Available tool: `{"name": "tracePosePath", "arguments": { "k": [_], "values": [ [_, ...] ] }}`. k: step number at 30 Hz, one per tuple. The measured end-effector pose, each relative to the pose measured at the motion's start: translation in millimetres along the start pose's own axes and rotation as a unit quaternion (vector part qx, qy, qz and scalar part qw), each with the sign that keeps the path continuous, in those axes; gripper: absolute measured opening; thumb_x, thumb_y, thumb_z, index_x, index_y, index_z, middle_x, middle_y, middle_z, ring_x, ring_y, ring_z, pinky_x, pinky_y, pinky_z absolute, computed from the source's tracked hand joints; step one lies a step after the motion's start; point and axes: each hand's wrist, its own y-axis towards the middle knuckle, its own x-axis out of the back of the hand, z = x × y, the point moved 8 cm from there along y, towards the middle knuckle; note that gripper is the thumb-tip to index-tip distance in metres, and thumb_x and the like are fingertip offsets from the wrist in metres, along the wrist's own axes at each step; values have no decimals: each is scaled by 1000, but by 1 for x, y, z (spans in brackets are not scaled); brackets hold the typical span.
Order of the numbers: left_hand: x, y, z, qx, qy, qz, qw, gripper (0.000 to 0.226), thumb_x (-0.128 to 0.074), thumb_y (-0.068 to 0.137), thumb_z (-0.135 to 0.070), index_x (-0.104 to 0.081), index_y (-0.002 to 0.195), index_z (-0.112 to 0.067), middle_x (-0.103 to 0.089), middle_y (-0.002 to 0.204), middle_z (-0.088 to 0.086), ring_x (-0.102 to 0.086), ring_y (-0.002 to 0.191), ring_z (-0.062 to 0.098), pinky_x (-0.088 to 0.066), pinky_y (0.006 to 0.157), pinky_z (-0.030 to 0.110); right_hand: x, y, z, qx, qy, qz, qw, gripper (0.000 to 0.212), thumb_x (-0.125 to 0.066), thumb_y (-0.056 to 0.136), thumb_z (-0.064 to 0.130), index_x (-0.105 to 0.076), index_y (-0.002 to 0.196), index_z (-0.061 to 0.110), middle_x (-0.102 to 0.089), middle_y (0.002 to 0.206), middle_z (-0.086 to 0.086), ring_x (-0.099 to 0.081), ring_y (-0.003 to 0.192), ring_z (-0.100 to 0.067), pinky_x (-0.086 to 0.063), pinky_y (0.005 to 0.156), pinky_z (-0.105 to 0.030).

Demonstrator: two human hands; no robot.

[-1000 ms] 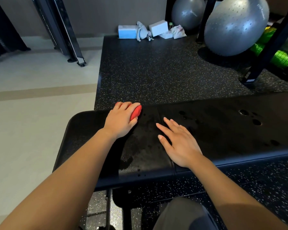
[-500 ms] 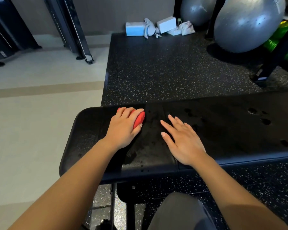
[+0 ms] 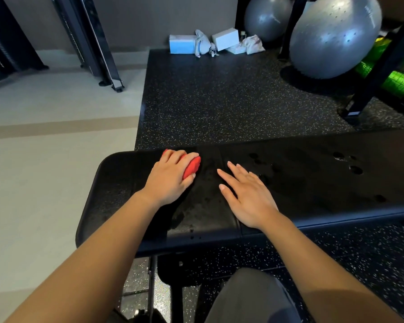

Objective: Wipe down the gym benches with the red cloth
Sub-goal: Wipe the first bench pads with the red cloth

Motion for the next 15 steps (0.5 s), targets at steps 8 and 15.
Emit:
{"name": "tracePosePath", "arguments": {
  "k": [8, 15],
  "values": [
    [14, -48, 3, 29, -38, -50, 998, 64, -36, 81, -70, -46, 134, -36, -48, 131, -8, -37, 127, 18, -34, 105, 36, -3, 2, -1, -6, -17, 7, 1000, 54, -16, 99, 52, -13, 150, 37, 2, 160, 9, 8, 145, -6, 5, 117, -29],
    [4, -18, 4, 139, -14, -79, 987, 43, -37, 90, -61, -50, 129, -45, -50, 134, -9, -32, 135, 20, -35, 104, 43, -3, 4, -3, 0, -18, -6, 1000, 53, -17, 99, 51, -16, 150, 37, 0, 160, 9, 6, 146, -7, 3, 117, -28]
  ]
}}
